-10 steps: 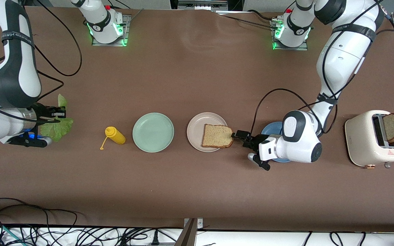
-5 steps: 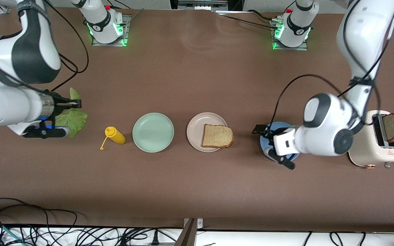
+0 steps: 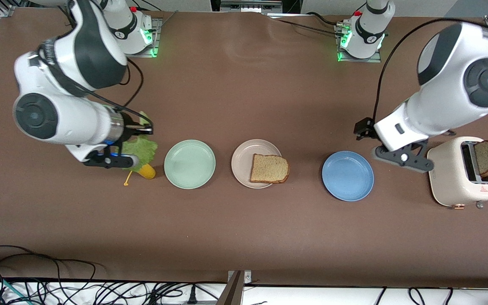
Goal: Make sandwich on beige plate with both arms
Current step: 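Carry the lettuce over the toast with the right gripper while the left gripper withdraws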
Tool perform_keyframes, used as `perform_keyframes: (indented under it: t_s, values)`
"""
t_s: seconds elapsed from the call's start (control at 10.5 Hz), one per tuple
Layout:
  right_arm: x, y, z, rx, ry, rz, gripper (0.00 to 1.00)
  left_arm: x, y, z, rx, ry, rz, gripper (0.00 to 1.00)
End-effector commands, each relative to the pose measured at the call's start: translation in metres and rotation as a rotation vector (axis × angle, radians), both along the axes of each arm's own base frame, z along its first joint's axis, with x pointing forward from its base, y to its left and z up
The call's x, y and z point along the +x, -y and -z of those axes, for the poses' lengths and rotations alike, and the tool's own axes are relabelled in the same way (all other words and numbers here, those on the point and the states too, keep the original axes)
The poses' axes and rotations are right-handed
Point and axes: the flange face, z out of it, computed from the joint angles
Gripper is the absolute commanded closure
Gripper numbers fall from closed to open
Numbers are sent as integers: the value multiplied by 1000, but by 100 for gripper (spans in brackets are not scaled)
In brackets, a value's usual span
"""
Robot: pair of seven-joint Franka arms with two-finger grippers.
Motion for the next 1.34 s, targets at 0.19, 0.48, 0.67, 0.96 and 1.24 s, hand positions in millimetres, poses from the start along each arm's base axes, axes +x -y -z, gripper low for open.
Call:
perform_keyframes:
  t_s: [0.19,0.48,0.67,0.96,1.24]
  values:
    - [-5,-105,54,24,98,116,100,-11,-23,-17,52,9,-84,0]
    - [-14,-166,94,53,163,173,100,-13,-37,-25,39,10,-105,0]
    - [-18,-199,124,87,212,210,100,-24,-40,-33,48,-35,-97,0]
    - [-32,-243,174,139,268,251,100,-43,-45,-71,24,0,-120,0]
    - [-47,-280,208,229,323,281,100,-43,-54,-73,0,-3,-135,0]
